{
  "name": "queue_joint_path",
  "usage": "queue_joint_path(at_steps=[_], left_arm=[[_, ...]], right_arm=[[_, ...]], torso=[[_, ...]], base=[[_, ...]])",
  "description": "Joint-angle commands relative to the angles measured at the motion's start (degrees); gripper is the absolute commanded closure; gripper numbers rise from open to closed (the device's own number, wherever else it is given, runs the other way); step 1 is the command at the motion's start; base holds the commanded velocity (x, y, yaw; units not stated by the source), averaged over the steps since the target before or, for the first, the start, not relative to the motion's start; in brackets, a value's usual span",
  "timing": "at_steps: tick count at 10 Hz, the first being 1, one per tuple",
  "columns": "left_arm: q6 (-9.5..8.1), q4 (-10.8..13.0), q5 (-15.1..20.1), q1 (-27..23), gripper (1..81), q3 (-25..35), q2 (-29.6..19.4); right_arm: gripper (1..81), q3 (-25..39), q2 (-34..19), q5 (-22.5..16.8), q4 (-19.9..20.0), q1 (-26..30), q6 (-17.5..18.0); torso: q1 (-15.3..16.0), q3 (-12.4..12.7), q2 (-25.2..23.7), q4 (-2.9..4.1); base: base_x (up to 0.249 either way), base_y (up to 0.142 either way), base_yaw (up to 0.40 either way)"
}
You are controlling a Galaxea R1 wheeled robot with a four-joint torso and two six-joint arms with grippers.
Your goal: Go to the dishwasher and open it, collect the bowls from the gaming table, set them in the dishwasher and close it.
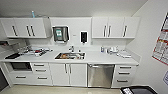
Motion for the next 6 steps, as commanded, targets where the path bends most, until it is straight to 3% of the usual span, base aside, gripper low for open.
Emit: queue_joint_path(at_steps=[1, 6], left_arm=[[0.35, 0.63, 2.78, -3.42, 1.0, 0.75, -1.29], [0.35, 0.63, 2.7, -3.34, 1.0, 0.84, -1.2]], right_arm=[[1.0, 1.0, -0.55, -2.5, 0.26, 3.19, -0.1], [1.0, 1.0, -0.54, -2.67, 0.26, 3.28, -0.1]], torso=[[0.0, 0.0, 0.0, 0.0], [-0.02, 0.0, 0.0, 0.0]], base=[[0.071, 0.0, 0.0], [0.097, 0.0, 0.0]])
